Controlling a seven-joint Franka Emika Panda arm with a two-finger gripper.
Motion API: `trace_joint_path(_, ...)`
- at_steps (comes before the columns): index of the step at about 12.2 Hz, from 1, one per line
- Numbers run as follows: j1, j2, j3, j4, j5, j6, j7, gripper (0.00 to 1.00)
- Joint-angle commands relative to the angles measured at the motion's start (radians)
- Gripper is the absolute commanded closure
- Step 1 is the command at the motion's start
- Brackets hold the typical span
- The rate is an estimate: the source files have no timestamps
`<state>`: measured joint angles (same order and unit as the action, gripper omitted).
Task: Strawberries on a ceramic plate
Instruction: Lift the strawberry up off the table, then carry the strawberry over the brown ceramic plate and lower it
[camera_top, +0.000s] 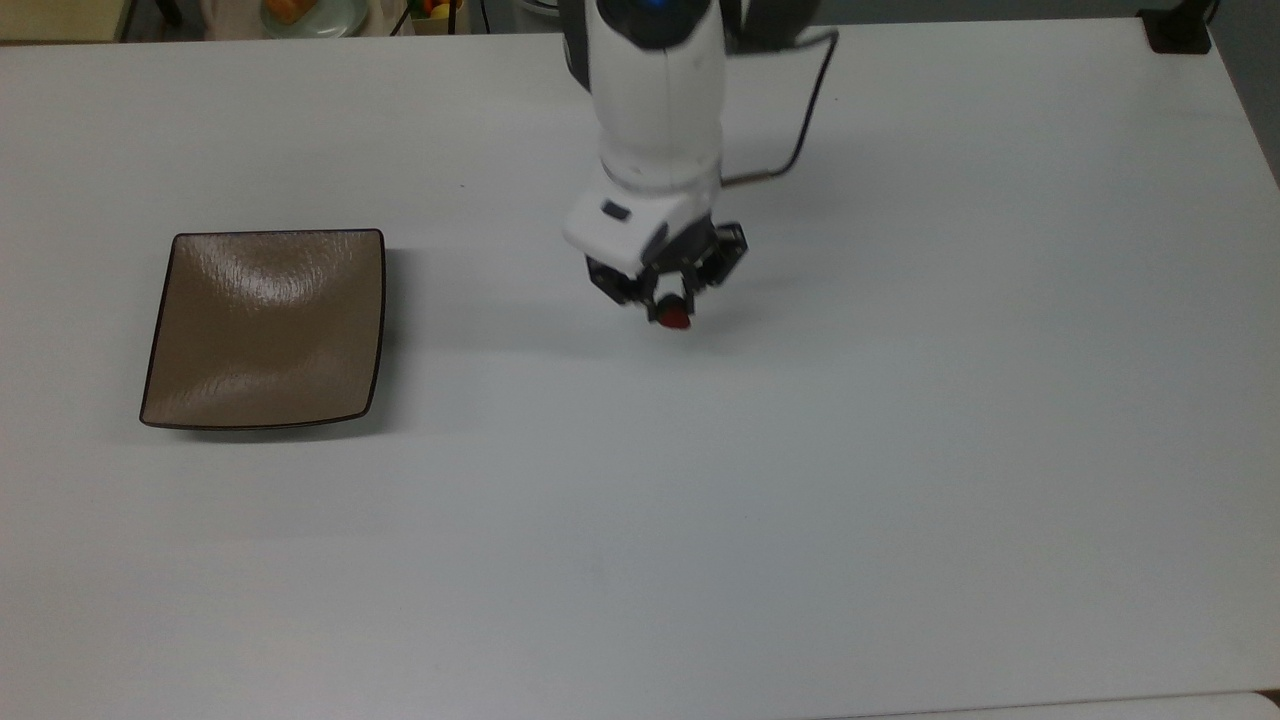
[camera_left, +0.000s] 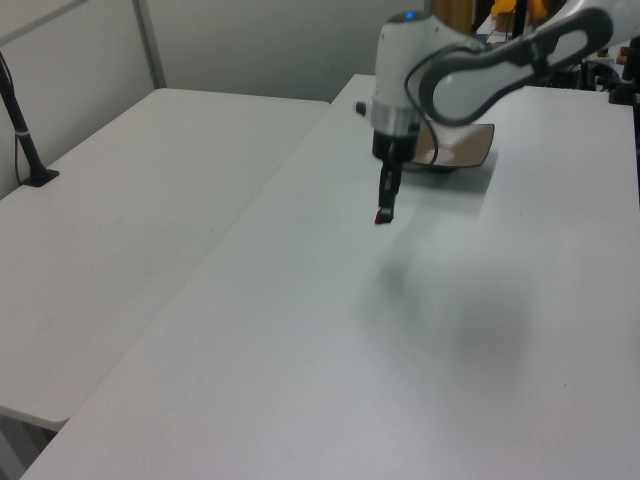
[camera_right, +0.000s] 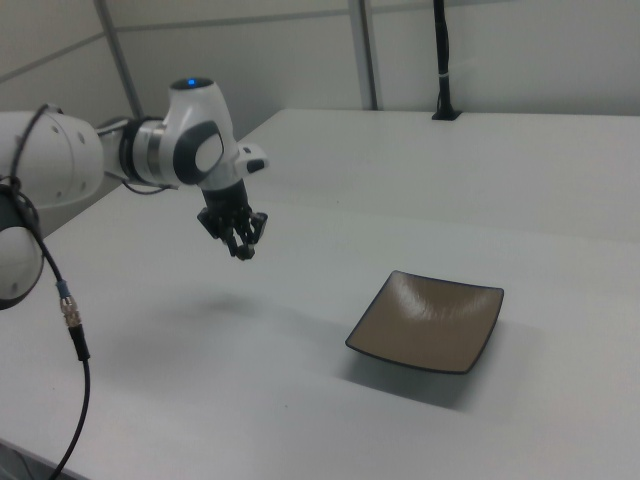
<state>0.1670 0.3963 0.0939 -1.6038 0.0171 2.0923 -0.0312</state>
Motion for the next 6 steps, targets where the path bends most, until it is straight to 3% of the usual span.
trace_joint_path(1, -0.041, -0.146, -0.006, -0.031, 0.003, -0.136, 0.004, 1.0)
trace_joint_path(4, -0.105, -0.259, -0.017, -0.03, 0.009, -0.257, -0.044, 1.0)
trace_joint_path(6, -0.182, -0.316, -0.016, -0.031, 0.09, -0.337, -0.178, 1.0)
